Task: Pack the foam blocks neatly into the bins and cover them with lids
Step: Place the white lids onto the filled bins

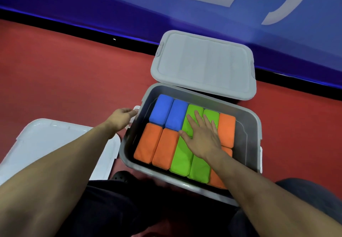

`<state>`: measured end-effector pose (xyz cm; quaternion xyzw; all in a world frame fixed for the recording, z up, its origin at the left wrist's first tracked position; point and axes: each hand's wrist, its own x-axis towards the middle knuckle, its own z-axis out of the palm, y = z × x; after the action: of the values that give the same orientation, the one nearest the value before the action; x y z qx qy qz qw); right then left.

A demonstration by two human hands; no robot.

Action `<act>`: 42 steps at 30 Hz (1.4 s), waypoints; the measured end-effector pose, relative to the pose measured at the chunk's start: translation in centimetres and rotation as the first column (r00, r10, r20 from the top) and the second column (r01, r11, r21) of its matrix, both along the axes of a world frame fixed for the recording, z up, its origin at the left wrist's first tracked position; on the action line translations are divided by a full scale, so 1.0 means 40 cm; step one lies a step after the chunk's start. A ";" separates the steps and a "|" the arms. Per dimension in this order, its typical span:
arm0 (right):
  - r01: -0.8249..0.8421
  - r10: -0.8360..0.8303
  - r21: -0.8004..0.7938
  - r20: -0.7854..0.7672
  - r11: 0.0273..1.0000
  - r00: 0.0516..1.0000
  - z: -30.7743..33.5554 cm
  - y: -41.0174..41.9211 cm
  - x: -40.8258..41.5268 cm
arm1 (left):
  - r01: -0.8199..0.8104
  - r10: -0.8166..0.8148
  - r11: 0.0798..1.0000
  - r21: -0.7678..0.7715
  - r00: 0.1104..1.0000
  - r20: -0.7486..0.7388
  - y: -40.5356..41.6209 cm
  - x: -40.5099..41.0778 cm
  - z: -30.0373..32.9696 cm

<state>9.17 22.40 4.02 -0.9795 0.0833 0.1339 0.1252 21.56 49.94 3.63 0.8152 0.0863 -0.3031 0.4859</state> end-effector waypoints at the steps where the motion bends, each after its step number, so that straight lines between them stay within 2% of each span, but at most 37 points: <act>1: -0.021 0.021 -0.005 0.015 1.000 1.000 0.005 0.013 0.008 | 0.051 -0.054 0.996 0.078 0.998 0.043 0.015 0.011 0.017; 4: -0.089 0.090 -0.006 0.073 0.996 0.993 0.018 0.072 0.043 | 0.106 -0.131 0.978 0.181 0.982 0.133 0.104 0.052 0.053; 8: -0.214 0.215 -0.023 0.089 0.977 0.972 0.015 0.193 0.110 | 0.026 -0.066 0.970 0.240 0.985 0.160 0.271 0.030 0.031; 12: -0.354 0.353 -0.007 0.105 0.935 0.930 -0.017 0.330 0.162 | -0.099 0.047 0.938 0.331 0.986 0.161 0.407 -0.057 -0.106; 18: -0.536 0.537 -0.021 0.056 0.844 0.842 -0.115 0.446 0.192 | -0.081 0.067 0.934 0.347 0.996 0.052 0.436 -0.152 -0.333; 23: -0.548 0.548 -0.013 0.026 0.837 0.836 -0.175 0.483 0.212 | -0.027 0.049 0.932 0.361 0.998 -0.051 0.394 -0.191 -0.482; 30: -0.543 0.541 0.025 0.053 0.839 0.839 -0.203 0.480 0.220 | 0.000 0.081 0.845 0.535 0.989 -0.127 0.351 -0.216 -0.610; 36: -0.539 0.536 0.028 0.087 0.842 0.840 -0.214 0.494 0.221 | 0.185 -0.137 0.798 0.574 0.982 -0.127 0.356 -0.222 -0.625; 38: -0.536 0.533 0.027 0.078 0.844 0.842 -0.211 0.491 0.220 | 0.161 -0.120 0.818 0.552 0.987 -0.111 0.372 -0.213 -0.619; 42: -0.538 0.539 0.032 0.001 0.842 0.842 -0.202 0.477 0.220 | 0.014 -0.034 0.837 0.547 0.999 0.027 0.411 -0.170 -0.536</act>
<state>17.96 41.47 -4.08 -0.9609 -0.1966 0.1687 0.0977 14.75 66.38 -17.82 0.9262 0.1502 -0.2573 0.2309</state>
